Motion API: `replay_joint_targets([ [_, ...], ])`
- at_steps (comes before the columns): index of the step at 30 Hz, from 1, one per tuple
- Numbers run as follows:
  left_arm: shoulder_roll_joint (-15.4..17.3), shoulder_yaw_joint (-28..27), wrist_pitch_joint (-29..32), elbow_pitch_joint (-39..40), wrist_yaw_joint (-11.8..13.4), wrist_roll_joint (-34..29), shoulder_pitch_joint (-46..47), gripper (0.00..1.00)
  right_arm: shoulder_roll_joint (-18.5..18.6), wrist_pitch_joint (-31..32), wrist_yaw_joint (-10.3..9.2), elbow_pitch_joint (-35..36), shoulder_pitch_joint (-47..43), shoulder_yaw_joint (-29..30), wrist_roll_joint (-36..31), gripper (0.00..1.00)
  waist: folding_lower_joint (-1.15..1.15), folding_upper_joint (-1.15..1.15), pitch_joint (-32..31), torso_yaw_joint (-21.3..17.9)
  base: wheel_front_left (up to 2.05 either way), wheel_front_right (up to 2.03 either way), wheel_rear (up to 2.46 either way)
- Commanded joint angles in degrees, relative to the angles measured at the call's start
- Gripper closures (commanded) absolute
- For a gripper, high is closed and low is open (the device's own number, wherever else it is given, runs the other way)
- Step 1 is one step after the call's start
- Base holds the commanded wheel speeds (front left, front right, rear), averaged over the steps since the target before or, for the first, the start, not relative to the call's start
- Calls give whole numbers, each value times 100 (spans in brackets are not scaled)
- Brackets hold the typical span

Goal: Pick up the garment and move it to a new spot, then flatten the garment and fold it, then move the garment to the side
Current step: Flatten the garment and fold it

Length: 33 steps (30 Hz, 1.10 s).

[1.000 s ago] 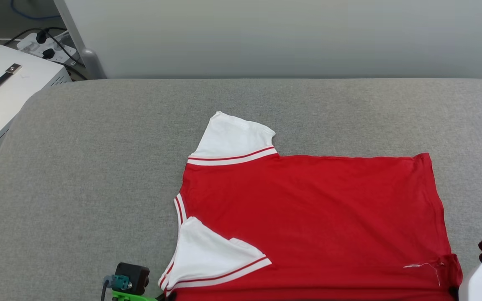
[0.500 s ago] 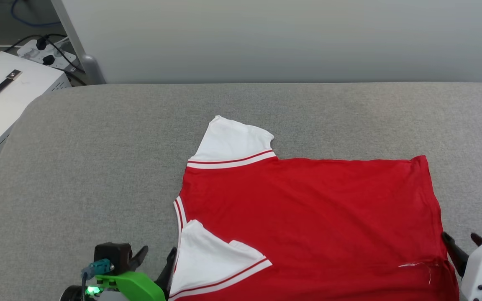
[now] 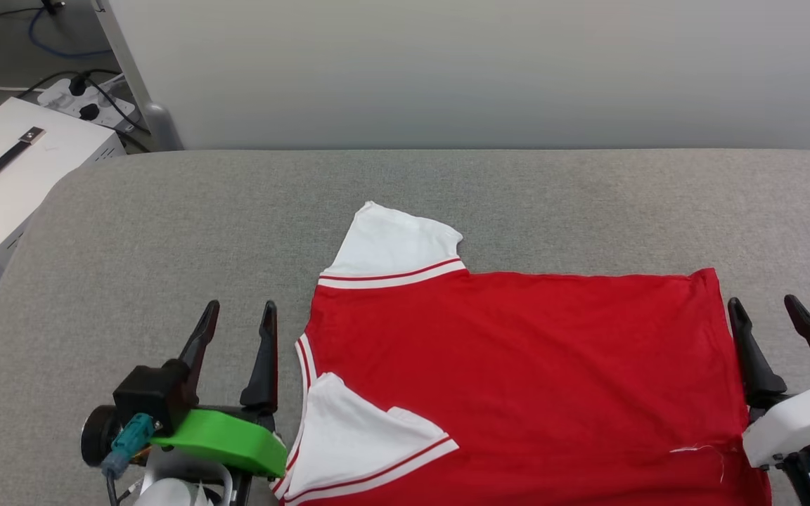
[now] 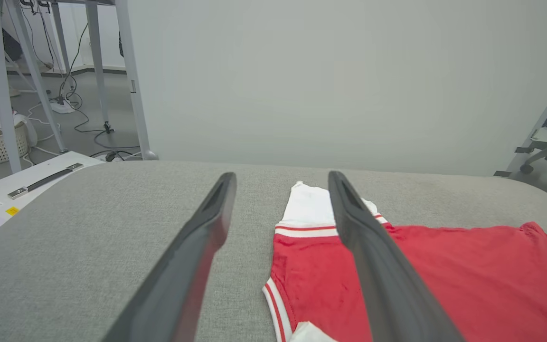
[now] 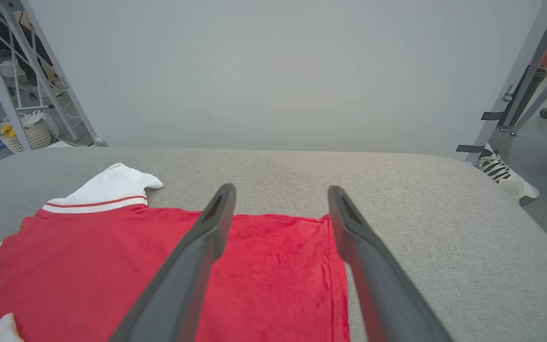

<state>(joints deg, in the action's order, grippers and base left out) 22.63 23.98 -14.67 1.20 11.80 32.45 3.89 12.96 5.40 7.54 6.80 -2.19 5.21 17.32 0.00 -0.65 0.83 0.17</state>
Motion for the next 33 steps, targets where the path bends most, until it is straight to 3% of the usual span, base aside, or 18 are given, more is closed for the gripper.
replay_joint_targets([
  [1,-118,-104,-30,74,-118,-255,-67,0,-46,-167,-5,18,10,-34,-76,0,0,65,16,2,0,0,0],
  [10,-730,-736,-32,77,-811,-1217,-426,0,-425,-660,-5,-90,13,-69,-370,0,0,65,176,-43,0,0,0],
  [20,-1191,-1305,-32,-164,-1418,-1689,-300,0,-445,-888,-5,-212,199,-170,-316,0,0,65,470,-195,0,0,0],
  [26,-1095,-1263,10,-666,-1717,-1751,372,0,-432,-912,-5,-168,430,-262,-289,0,0,65,963,-413,0,0,0],
  [33,-714,-1107,818,-1077,-1868,-1575,1792,0,-510,-994,-5,-144,808,-411,-306,0,0,65,1673,-824,0,0,0],
])
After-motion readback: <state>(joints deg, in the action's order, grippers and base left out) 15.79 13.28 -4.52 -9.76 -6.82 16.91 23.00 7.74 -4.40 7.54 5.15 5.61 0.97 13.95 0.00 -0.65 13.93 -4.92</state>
